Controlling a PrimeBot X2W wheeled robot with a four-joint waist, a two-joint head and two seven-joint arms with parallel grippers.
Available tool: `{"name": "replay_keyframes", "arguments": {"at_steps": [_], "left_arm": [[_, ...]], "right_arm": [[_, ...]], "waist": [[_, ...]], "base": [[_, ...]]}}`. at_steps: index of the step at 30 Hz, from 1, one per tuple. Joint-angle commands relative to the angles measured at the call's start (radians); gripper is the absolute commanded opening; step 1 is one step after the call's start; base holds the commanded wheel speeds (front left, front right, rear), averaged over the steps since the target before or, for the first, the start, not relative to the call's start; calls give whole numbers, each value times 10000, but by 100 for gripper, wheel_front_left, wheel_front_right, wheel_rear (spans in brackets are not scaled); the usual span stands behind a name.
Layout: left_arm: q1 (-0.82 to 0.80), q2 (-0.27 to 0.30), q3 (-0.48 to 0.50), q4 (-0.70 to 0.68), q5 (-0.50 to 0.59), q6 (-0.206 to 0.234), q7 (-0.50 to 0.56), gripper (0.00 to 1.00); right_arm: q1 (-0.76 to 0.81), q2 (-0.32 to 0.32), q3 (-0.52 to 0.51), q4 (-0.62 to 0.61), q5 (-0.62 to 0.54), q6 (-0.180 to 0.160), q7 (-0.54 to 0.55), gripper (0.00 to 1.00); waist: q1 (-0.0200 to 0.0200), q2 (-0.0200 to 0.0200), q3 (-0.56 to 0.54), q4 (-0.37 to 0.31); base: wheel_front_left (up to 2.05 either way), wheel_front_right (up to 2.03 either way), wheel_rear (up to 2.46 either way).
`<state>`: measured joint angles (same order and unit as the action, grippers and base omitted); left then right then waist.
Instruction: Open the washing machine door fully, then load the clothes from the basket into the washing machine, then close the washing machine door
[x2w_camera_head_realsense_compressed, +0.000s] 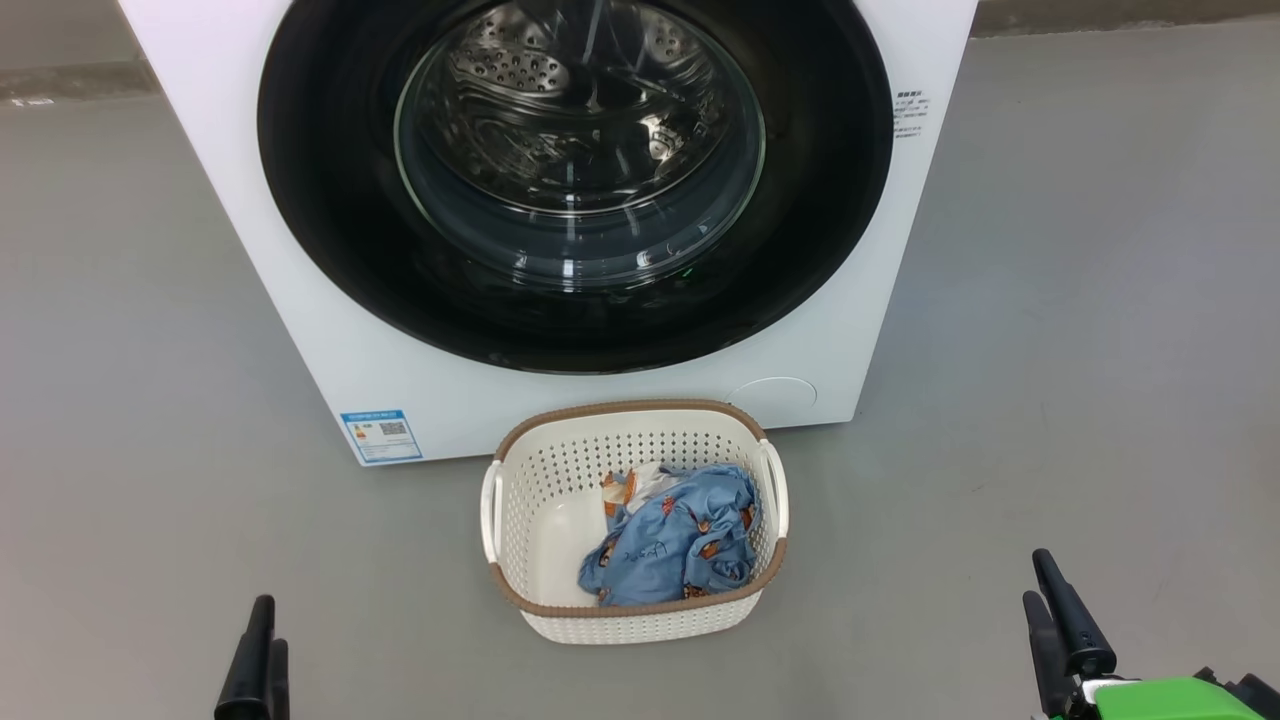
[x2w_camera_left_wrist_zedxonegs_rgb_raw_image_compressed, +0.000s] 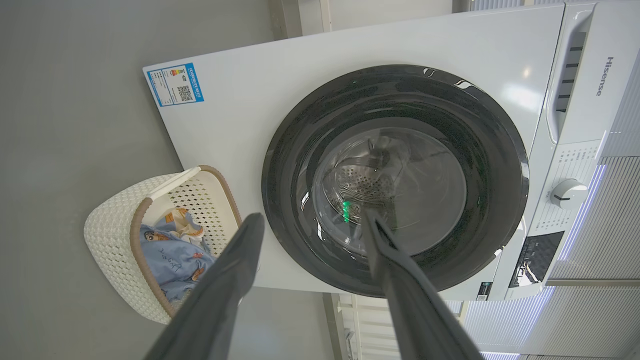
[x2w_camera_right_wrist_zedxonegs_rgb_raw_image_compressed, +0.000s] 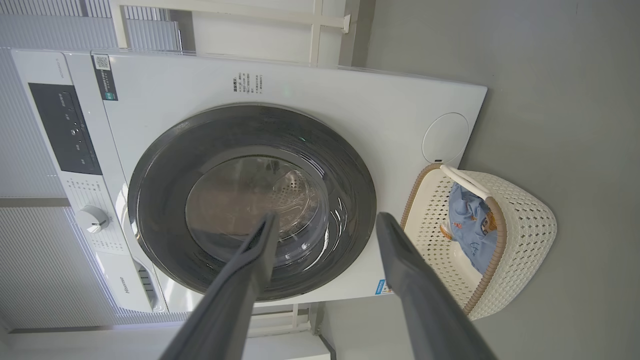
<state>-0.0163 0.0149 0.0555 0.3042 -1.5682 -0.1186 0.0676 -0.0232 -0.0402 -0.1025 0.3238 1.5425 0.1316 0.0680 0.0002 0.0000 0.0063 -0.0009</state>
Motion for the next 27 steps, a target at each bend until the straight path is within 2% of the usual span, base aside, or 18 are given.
{"name": "replay_keyframes", "arguments": {"at_steps": [1, 12, 27], "left_arm": [[-374, 219, 4, -344, 293, -18, -132, 100], [-452, 303, -104, -437, 1185, -28, -426, 100], [-547, 454, -272, -544, 3015, -42, -867, 100]], "right_arm": [[-557, -206, 177, -284, -279, 0, -145, 100], [-769, -375, 394, -378, -1401, -1, -439, 100], [-1016, -577, 748, -421, -3415, -2, -878, 100]], "waist": [[-1, 0, 11, 1], [-1, 0, 60, 4], [-1, 0, 115, 33]], "base": [[0, 0, 0], [0, 0, 0], [0, 0, 0]]}}
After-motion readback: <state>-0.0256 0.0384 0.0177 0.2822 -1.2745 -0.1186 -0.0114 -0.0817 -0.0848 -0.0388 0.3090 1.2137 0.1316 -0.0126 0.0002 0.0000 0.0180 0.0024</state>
